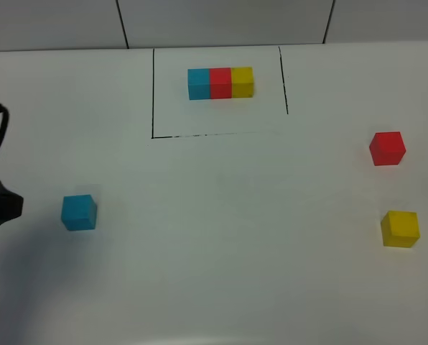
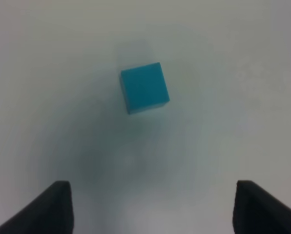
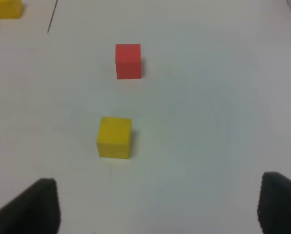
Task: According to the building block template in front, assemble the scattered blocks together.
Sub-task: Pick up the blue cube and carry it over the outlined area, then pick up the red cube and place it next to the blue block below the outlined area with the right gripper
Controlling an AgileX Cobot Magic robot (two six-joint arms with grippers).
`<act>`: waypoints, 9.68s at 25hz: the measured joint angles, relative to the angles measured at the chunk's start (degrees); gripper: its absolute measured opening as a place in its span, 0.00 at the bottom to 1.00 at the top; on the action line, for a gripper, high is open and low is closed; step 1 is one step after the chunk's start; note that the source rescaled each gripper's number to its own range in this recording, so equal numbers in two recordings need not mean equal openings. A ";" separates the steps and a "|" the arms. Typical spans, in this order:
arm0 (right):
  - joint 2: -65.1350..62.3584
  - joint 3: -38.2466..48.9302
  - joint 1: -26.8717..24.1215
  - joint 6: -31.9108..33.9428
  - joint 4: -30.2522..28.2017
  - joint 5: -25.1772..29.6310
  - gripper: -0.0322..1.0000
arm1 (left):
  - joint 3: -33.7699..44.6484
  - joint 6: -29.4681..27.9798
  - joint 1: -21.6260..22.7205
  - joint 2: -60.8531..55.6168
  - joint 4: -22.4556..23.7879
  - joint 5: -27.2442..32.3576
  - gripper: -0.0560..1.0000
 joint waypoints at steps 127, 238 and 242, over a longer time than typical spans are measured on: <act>0.00 0.00 0.00 0.00 1.79 0.00 0.68 | -78.98 41.54 -33.16 84.69 11.85 19.76 0.05; 0.00 0.00 0.00 0.29 3.70 -0.05 0.68 | 9.66 -8.84 -5.11 -44.04 7.73 13.23 0.98; 0.00 0.00 0.00 0.29 3.70 -0.05 0.68 | 12.70 -8.84 -5.11 -50.45 7.13 13.55 0.98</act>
